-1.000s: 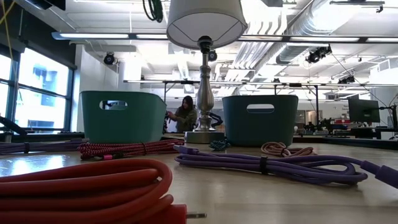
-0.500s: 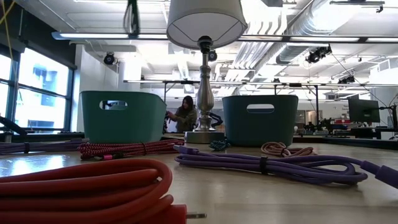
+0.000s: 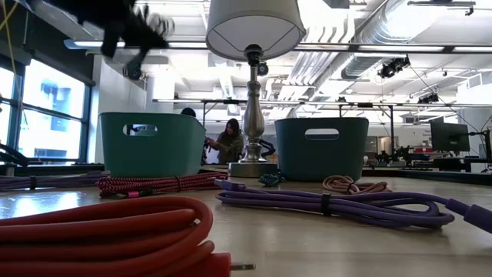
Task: Pick & Place USB Port
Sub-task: Put the green charger cable into the green bin
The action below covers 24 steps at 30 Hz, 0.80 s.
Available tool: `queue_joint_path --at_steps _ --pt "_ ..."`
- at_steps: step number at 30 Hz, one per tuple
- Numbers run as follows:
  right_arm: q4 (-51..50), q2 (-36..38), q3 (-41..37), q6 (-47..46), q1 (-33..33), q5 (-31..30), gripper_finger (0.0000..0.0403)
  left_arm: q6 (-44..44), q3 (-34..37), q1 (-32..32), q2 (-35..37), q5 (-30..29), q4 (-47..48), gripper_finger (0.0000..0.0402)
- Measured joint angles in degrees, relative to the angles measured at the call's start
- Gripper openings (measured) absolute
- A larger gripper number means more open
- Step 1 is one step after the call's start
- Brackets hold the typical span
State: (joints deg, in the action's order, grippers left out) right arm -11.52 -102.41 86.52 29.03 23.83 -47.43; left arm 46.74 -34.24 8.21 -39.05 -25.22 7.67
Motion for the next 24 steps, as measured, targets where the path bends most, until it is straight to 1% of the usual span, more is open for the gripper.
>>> queue_joint_path --at_steps 2,4,5,7,8,9,15,19,24 --pt "-0.1 0.0 0.0 -0.5 0.3 0.0 0.0102 1.5 0.1 5.2 -1.4 3.5 2.5 0.0006" --pt "-0.2 0.0 0.0 -0.6 0.8 -0.3 0.0096 2.8 0.0 10.3 -2.7 9.2 3.3 0.0006" --pt "-0.2 0.0 0.0 -0.5 1.0 -0.7 0.0094 4.0 0.0 12.5 -3.4 13.2 3.9 0.0006" --pt "-0.2 0.0 0.0 -0.6 1.4 -2.0 0.0089 6.1 0.0 15.9 -4.9 20.5 3.5 0.0006" --pt "-0.2 0.0 0.0 -0.5 1.7 -2.8 0.0088 6.8 0.0 17.1 -5.7 23.0 3.0 0.0006" --pt "-0.2 0.0 0.0 -0.5 1.8 -3.3 0.0086 7.3 0.0 18.2 -6.5 24.0 2.5 0.0006" --pt "-0.7 0.0 0.0 -0.6 2.3 -4.6 0.0083 8.6 0.0 24.0 -11.3 23.5 3.5 0.0011" --pt "-1.9 0.0 0.0 -0.9 2.2 -4.6 0.0082 8.5 0.0 25.3 -14.1 23.6 3.6 0.0043" --pt "-4.3 0.0 0.0 -3.5 2.0 -4.5 0.0082 7.0 0.0 25.3 -15.7 23.7 1.7 0.0089"
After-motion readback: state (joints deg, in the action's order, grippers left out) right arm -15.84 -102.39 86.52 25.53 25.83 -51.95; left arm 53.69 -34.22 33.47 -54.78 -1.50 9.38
